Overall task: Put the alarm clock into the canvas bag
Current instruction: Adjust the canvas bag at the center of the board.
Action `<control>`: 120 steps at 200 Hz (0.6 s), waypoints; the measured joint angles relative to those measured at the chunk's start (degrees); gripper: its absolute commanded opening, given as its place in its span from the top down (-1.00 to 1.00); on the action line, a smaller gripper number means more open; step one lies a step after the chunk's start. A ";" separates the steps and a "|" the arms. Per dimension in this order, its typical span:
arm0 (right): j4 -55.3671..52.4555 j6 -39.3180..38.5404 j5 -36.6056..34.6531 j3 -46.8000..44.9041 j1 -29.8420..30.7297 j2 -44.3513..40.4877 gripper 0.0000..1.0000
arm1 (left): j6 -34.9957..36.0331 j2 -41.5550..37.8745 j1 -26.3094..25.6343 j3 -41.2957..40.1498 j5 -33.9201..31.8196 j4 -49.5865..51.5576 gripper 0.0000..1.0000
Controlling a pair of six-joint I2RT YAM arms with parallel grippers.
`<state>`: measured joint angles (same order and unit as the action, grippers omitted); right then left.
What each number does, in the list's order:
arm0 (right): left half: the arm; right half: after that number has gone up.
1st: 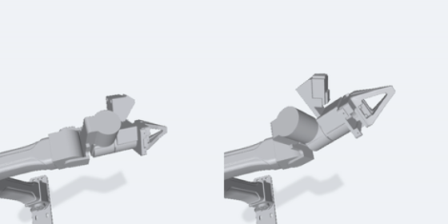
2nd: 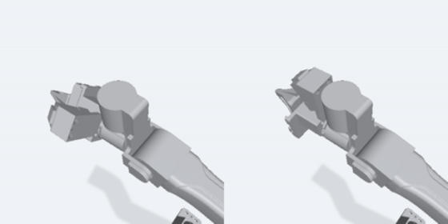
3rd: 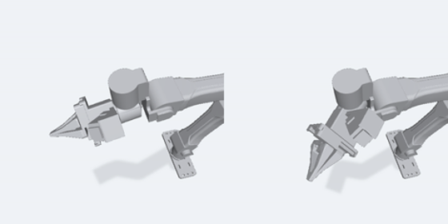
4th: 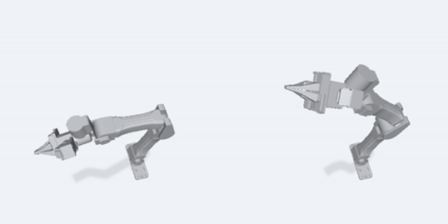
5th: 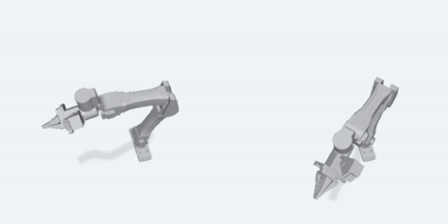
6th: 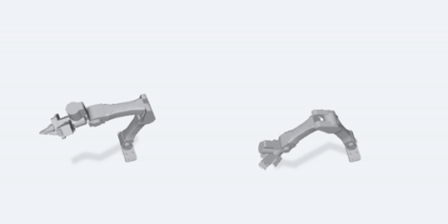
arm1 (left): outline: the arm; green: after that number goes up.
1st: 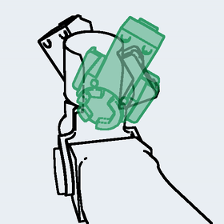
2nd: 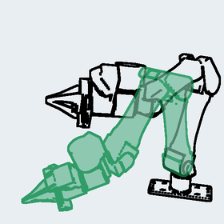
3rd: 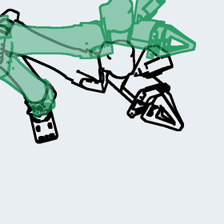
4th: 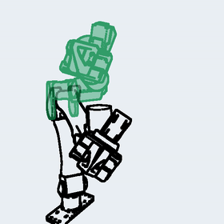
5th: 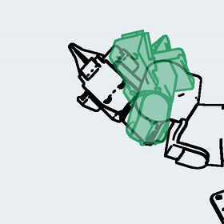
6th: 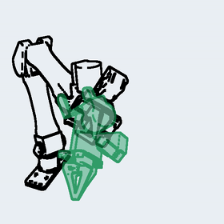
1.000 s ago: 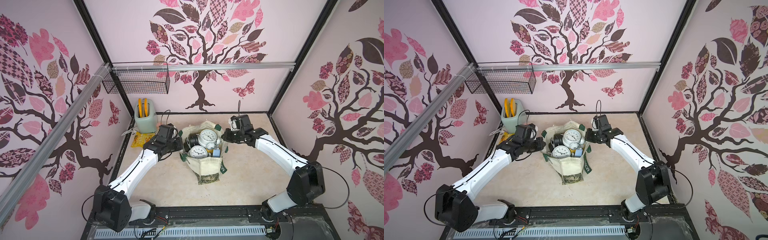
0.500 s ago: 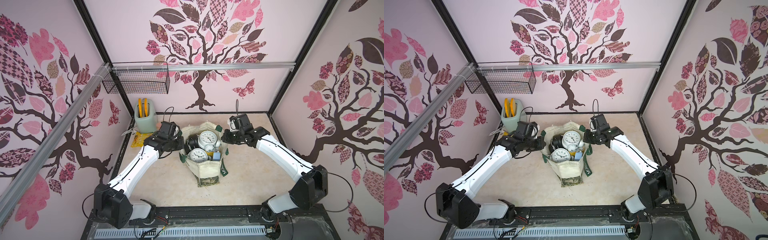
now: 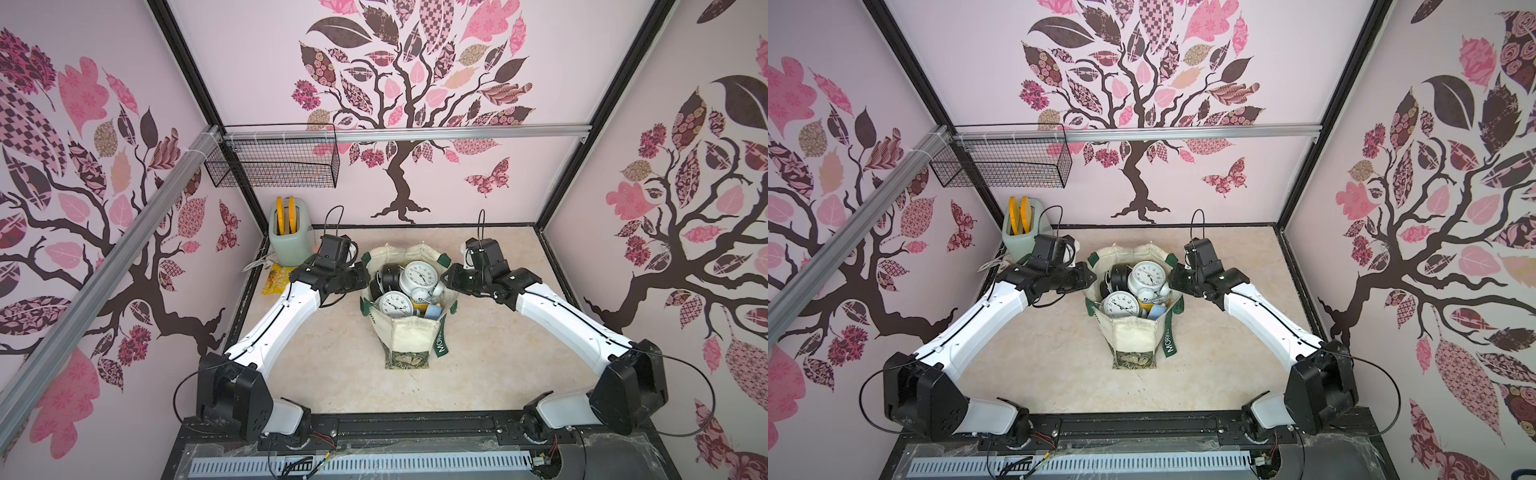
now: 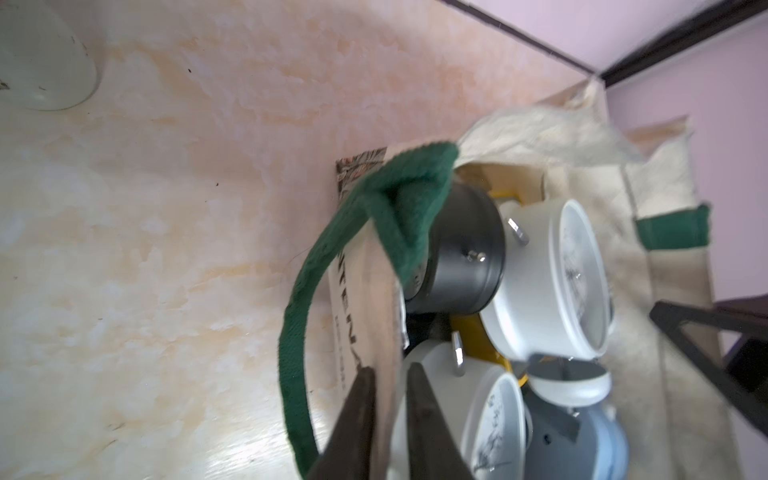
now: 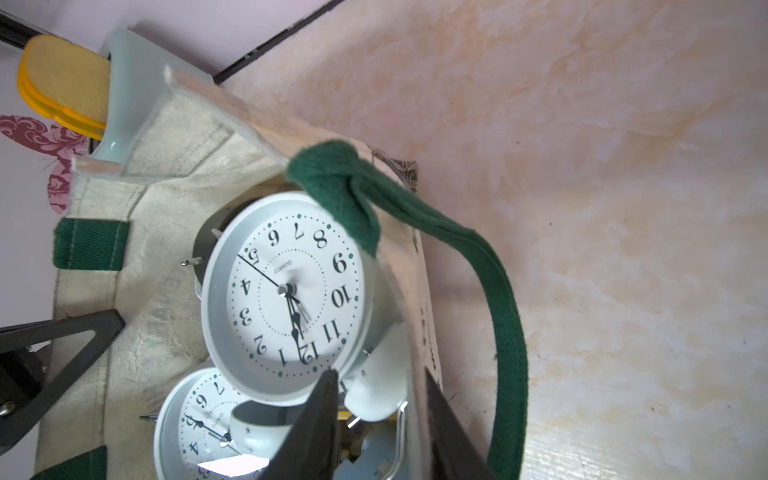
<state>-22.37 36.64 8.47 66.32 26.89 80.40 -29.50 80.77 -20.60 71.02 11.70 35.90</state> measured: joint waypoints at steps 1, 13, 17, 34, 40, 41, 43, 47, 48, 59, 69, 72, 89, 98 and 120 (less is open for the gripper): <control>0.07 0.22 -0.02 0.00 0.00 -0.04 -0.09 | 0.24 -0.07 0.00 0.00 0.00 -0.04 0.05; 1.18 -0.44 -0.42 0.00 0.00 -0.63 -0.23 | -0.07 -1.36 0.04 0.00 -0.90 -1.01 -0.19; 1.46 -0.11 -0.57 0.02 0.00 -0.92 -0.30 | 0.68 -1.84 0.11 0.00 -1.05 -1.16 -0.25; 1.86 -1.05 -1.51 0.46 -0.02 -2.25 -0.49 | 0.61 -4.44 0.33 0.02 -1.68 -2.21 -0.49; 1.60 -1.55 -1.86 1.03 -0.07 -2.60 -0.58 | 0.55 -5.40 0.37 0.02 -2.03 -2.58 -0.56; 1.62 -1.46 -1.95 1.11 -0.09 -2.64 -0.60 | 0.72 -5.51 0.37 0.02 -2.01 -2.62 -0.58; 1.57 -1.40 -2.16 1.33 -0.09 -2.78 -0.62 | 0.94 -5.84 0.37 0.07 -2.14 -2.64 -0.64; 1.49 -1.90 -2.47 1.90 -0.09 -3.02 -0.65 | 0.83 -6.40 0.39 0.15 -2.40 -2.78 -0.75; 1.49 -1.81 -2.56 2.01 -0.09 -3.04 -0.66 | 1.01 -6.51 0.39 0.17 -2.43 -2.75 -0.79; 1.01 -2.80 -3.37 3.76 -0.09 -3.54 -0.74 | 0.85 -7.63 0.44 0.76 -2.97 -2.62 -0.96; 0.72 -3.39 -4.24 5.35 -0.24 -4.13 -0.90 | 1.31 -8.46 0.44 1.60 -3.65 -2.49 -0.96; 0.70 -3.89 -4.52 5.79 -0.31 -4.37 -0.93 | 1.31 -8.70 0.44 1.86 -3.85 -2.47 -0.96; 0.31 -4.96 -5.75 7.67 -0.50 -5.79 -0.98 | 1.51 -10.34 0.48 3.04 -5.01 -1.90 -0.96; -0.07 -5.55 -6.12 8.46 -0.76 -6.54 -0.99 | 1.55 -11.21 0.48 3.50 -5.53 -1.38 -0.96; -0.94 -6.75 -7.26 9.25 -1.38 -8.20 -1.00 | 2.36 -14.05 0.48 3.78 -7.06 -0.11 -0.96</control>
<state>-23.31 29.89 1.21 75.57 25.52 72.20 -27.14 66.72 -20.12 74.81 4.64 35.79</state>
